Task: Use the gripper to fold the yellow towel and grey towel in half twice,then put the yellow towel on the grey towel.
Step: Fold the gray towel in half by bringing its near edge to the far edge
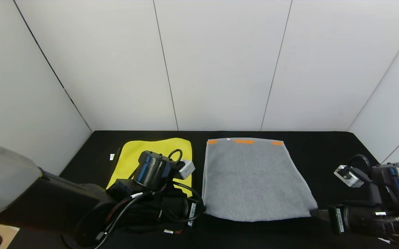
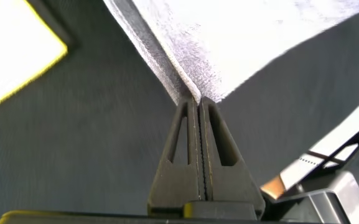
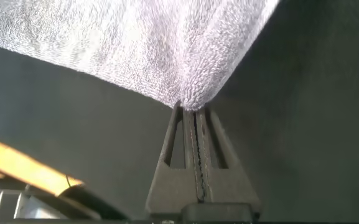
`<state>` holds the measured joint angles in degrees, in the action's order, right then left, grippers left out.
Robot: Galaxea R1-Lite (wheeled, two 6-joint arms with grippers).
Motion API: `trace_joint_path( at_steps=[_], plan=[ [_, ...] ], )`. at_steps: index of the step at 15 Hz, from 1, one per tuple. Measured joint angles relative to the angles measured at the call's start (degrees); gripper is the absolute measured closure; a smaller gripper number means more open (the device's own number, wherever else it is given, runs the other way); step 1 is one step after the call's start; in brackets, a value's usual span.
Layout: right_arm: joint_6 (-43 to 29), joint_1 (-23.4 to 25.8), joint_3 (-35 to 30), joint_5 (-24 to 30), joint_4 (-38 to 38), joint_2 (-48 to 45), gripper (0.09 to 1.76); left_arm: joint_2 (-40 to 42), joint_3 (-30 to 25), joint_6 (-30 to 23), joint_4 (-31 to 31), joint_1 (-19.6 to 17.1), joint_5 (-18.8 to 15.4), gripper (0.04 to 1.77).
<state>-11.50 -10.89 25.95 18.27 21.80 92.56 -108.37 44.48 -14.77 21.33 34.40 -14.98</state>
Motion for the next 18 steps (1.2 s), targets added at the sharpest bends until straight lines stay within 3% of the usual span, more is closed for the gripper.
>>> trace_joint_path(
  at_steps=[10, 14, 18],
  plan=[
    [-2.06, -5.89, -11.9, -0.11, -2.06, -22.92, 1.74, 18.47, -14.34, -2.5, -0.67, 6.91, 7.79, 1.7],
    [-2.06, -6.19, -12.48, -0.02, -7.0, -30.66, 1.74, 21.86, -15.69, -2.56, -0.61, 7.7, 8.79, 1.7],
    [-2.04, -5.84, -10.93, -0.23, -6.86, -30.07, 1.74, 20.7, -14.3, -2.36, -0.45, 6.72, 8.77, 1.7]
  ],
)
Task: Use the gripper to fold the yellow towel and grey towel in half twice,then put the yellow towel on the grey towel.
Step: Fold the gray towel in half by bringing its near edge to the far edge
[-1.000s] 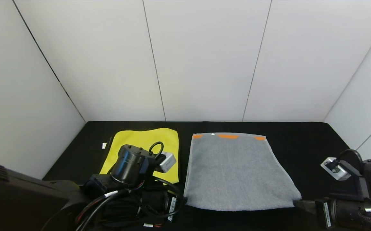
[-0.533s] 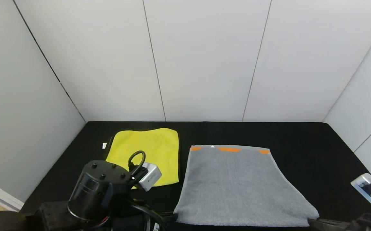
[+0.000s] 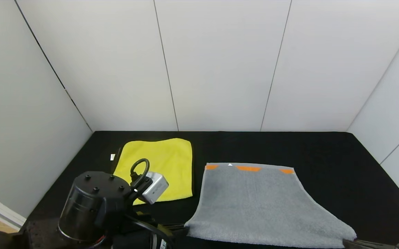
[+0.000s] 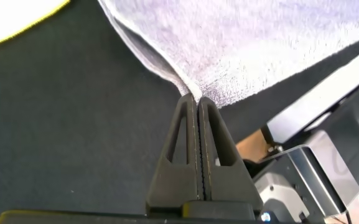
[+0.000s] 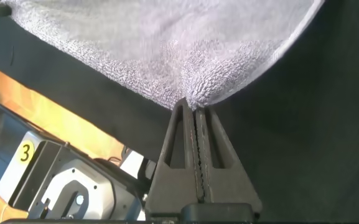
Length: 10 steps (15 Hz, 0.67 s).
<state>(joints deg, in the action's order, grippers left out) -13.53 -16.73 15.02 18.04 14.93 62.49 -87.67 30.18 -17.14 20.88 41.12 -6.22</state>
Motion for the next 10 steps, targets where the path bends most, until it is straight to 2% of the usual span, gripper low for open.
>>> trace_joint_path(
  at_steps=[5, 10],
  plan=[
    [0.02, 0.85, 5.46, -0.13, 0.24, 9.62, 1.74, -7.17, 6.97, 1.07, -0.1, -5.57, -0.85, 1.7],
    [0.17, 2.4, 13.18, 0.15, 0.44, 20.09, 1.74, -13.65, 15.7, 3.72, -0.3, -10.45, -5.07, 1.7]
  ],
)
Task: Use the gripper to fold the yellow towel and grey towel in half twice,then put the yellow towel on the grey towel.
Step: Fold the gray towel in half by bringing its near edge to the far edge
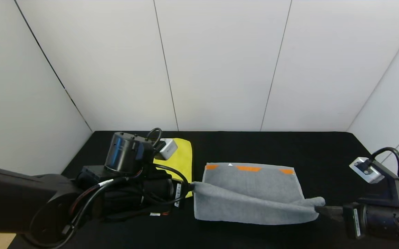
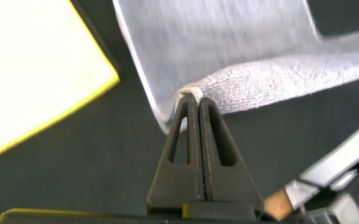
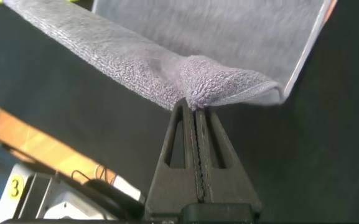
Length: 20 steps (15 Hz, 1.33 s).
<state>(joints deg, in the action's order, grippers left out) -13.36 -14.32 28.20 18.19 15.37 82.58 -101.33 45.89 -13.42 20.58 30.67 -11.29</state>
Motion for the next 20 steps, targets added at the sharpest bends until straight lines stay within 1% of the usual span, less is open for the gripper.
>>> trace_joint_path(
  at_steps=[3, 7, 8, 11, 14, 16, 17, 18, 20],
  plan=[
    [0.24, 2.23, 3.85, 0.17, 1.3, 5.53, 1.74, -4.35, 4.94, 2.05, 0.01, -1.73, -0.23, 1.7],
    [1.55, 4.4, 5.73, 0.38, 10.92, 12.0, 1.74, -9.8, 10.15, 2.93, 0.04, -2.56, -0.15, 1.7],
    [1.62, 4.92, 5.79, 0.41, 12.24, 13.36, 1.74, -10.91, 11.06, 3.04, 0.11, -2.71, -0.17, 1.7],
    [1.77, 6.41, 6.58, 0.41, 13.12, 16.59, 1.74, -14.02, 14.06, 3.29, 0.09, -2.86, -0.17, 1.7],
    [2.23, 7.41, 7.24, 0.33, 13.4, 18.82, 1.74, -16.01, 15.63, 4.17, 0.28, -2.93, -0.17, 1.7],
    [2.54, 7.52, 7.33, 0.33, 15.06, 19.93, 1.74, -17.05, 16.46, 4.25, 0.37, -3.06, -0.17, 1.7],
    [2.47, 7.66, 7.27, 0.41, 16.07, 20.44, 1.58, -17.53, 16.7, 4.55, 0.56, -3.23, -0.17, 1.7],
    [2.43, 7.91, 7.17, 0.5, 16.6, 20.87, 1.41, -17.88, 16.76, 5.49, 0.78, -3.36, -0.15, 1.65],
    [2.39, 8.24, 7.22, 0.46, 17.2, 21.58, 1.13, -18.46, 16.98, 5.55, 1.13, -3.52, 0.0, 1.32]
  ],
)
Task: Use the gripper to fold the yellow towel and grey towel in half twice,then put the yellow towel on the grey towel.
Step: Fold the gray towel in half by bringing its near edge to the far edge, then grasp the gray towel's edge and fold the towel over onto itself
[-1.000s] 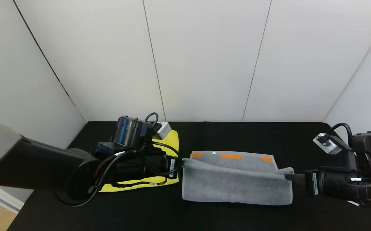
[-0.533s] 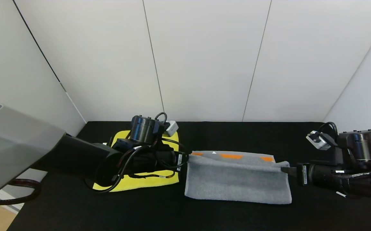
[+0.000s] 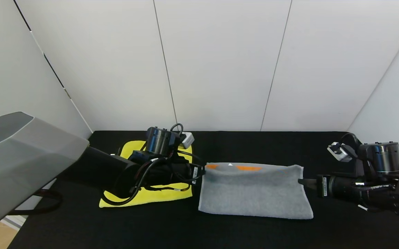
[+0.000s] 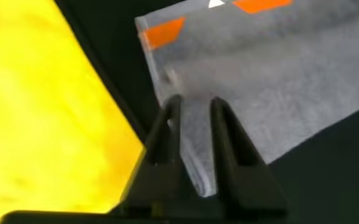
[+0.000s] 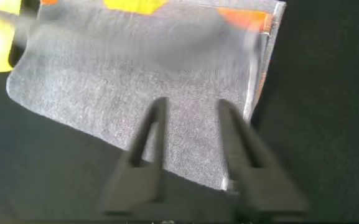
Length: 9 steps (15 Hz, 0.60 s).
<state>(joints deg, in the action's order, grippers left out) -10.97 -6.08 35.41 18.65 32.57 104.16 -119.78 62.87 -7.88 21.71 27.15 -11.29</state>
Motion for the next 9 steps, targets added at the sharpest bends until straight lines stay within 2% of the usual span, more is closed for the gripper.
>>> trace_joint_path(
  at_steps=[2, 4, 9],
  plan=[
    [0.06, 0.02, 0.06, 0.02, 0.13, 0.33, 0.91, -0.23, 0.13, -0.04, 0.02, -0.09, 0.32, 1.04],
    [0.12, 0.11, 0.06, -0.05, 0.39, 0.48, 0.74, -0.17, 0.37, -0.13, 0.04, -0.45, 0.43, 0.83],
    [0.04, 0.16, -0.41, -0.05, 1.16, 0.59, 0.45, 0.46, 0.39, 0.2, 0.04, -1.0, 0.44, 0.48]
  ],
)
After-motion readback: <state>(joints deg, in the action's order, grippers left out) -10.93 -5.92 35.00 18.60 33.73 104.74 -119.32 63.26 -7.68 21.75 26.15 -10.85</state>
